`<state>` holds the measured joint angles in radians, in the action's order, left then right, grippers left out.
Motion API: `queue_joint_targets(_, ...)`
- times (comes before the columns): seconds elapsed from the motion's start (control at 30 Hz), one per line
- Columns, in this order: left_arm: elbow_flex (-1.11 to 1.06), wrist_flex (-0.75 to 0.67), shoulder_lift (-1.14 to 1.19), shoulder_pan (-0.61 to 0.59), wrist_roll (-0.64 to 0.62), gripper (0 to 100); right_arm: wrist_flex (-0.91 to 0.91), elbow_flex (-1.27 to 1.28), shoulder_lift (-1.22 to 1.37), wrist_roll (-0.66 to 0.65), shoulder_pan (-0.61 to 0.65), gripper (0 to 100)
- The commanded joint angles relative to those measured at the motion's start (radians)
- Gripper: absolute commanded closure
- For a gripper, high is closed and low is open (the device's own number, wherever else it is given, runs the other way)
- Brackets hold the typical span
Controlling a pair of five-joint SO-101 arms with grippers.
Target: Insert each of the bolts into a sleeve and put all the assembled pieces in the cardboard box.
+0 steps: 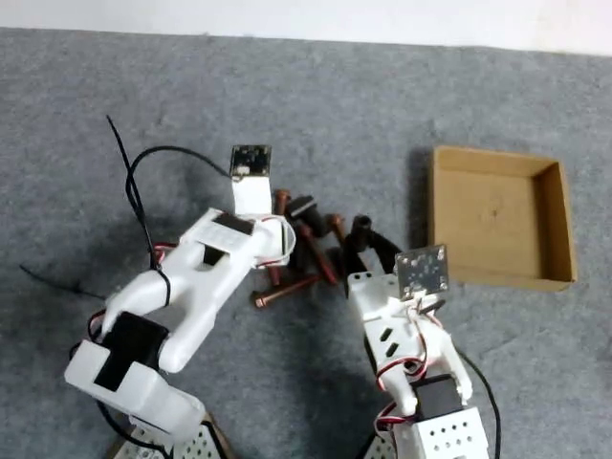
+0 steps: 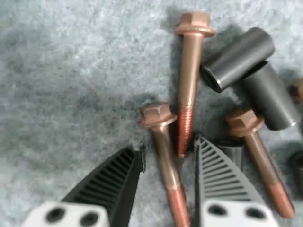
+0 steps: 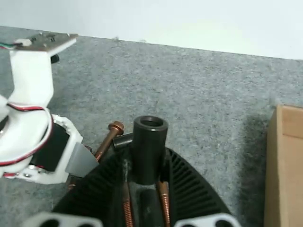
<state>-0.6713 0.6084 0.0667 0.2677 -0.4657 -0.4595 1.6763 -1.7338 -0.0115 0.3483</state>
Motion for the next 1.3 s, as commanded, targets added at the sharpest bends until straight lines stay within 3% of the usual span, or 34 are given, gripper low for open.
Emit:
queue_joint_targets(0.0, 0.028, 0.060, -0.013, -0.025, -0.003, 83, -0.002, 0.101, -0.010, -0.011, -0.013, 99.2)
queue_joint_targets(0.33, 0.027, 0.066, -0.012, -0.025, -0.003, 84, -0.002, 0.101, -0.012, -0.011, -0.056, 99.2)
queue_joint_targets(0.53, 0.028, 0.066, -0.013, -0.030, -0.003, 96, -0.001, 0.102, -0.013, -0.011, -0.056, 99.2)
queue_joint_targets(0.7, 0.028, 0.066, -0.012, -0.030, -0.003, 92, -0.001, 0.102, -0.013, -0.011, -0.056, 99.2)
queue_joint_targets(1.27, 0.028, 0.064, -0.002, -0.044, 0.003, 92, -0.001, 0.102, -0.018, -0.011, -0.050, 99.2)
